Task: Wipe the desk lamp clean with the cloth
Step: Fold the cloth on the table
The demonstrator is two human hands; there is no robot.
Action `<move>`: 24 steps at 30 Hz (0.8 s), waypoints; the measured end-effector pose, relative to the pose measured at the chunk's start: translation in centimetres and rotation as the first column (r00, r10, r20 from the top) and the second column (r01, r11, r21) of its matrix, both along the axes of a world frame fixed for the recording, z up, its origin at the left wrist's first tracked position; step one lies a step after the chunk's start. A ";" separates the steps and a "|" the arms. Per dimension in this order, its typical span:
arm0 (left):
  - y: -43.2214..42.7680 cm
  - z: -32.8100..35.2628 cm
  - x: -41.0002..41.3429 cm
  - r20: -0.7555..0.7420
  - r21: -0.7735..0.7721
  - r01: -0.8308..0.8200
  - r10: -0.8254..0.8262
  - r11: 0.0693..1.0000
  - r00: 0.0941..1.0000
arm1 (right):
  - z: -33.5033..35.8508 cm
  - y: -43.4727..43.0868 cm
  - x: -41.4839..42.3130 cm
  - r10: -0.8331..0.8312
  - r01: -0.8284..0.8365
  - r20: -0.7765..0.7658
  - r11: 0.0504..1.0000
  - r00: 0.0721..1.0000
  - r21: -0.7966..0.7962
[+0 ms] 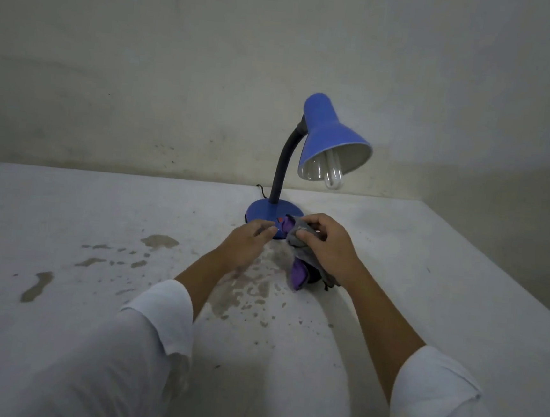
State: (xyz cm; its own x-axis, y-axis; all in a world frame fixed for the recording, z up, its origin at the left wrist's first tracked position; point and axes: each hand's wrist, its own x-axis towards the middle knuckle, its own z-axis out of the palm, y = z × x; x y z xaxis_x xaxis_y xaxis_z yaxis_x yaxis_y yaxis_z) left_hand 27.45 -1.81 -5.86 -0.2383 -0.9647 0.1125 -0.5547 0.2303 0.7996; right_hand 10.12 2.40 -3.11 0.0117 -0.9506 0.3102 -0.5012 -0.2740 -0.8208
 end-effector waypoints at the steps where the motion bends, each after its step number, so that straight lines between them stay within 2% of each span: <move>1: 0.8 0.2 -0.4 -0.092 0.037 0.010 -0.007 0.999 0.996 | 0.2 0.3 0.4 0.005 -0.005 0.037 1.000 0.999 -0.003; 3: 1.9 0.5 -1.1 -0.291 0.151 0.034 0.012 0.988 0.957 | 0.4 0.7 1.2 0.000 -0.001 0.105 1.000 0.994 0.005; 5: 2.7 1.0 -1.4 -0.412 0.225 0.057 0.042 0.973 0.910 | 0.4 1.0 2.0 -0.029 0.026 0.149 0.999 0.988 0.019; 10: 3.4 1.8 -0.9 -0.482 0.244 0.018 0.105 0.970 0.870 | 0.5 1.3 4.0 -0.055 0.033 0.267 0.996 0.962 0.088; 13: 3.6 2.3 0.2 -0.533 0.319 0.015 0.166 0.948 0.830 | 0.6 1.6 4.9 0.023 -0.089 0.331 0.979 0.943 0.185; 14: 3.4 2.3 0.7 -0.553 0.336 0.017 0.183 0.942 0.813 | 0.6 1.7 5.1 0.067 -0.133 0.306 0.971 0.950 0.199; 17: 3.4 2.6 2.3 -0.598 0.373 0.008 0.234 0.928 0.766 | 0.7 2.0 6.0 0.194 -0.199 0.045 0.962 0.980 0.186; 19: 3.0 2.7 3.4 -0.621 0.420 0.028 0.264 0.907 0.738 | 0.7 1.8 7.1 0.212 -0.201 -0.073 0.970 0.975 0.134; 21: 2.8 2.8 4.6 -0.605 0.441 0.014 0.285 0.897 0.743 | 0.8 1.4 8.5 0.165 -0.156 -0.094 0.983 0.982 0.094; 24: 2.2 2.6 6.8 -0.566 0.461 -0.010 0.303 0.888 0.767 | 0.8 0.5 10.7 0.069 -0.068 -0.004 0.987 0.998 0.148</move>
State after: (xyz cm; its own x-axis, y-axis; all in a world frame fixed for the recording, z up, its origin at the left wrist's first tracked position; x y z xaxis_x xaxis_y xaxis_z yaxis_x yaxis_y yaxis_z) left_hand 34.25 0.43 -3.22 -0.1006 -0.9673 -0.2326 0.0850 -0.2413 0.9667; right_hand 20.85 2.89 -2.27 0.0807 -0.9827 0.1665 -0.4926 -0.1845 -0.8505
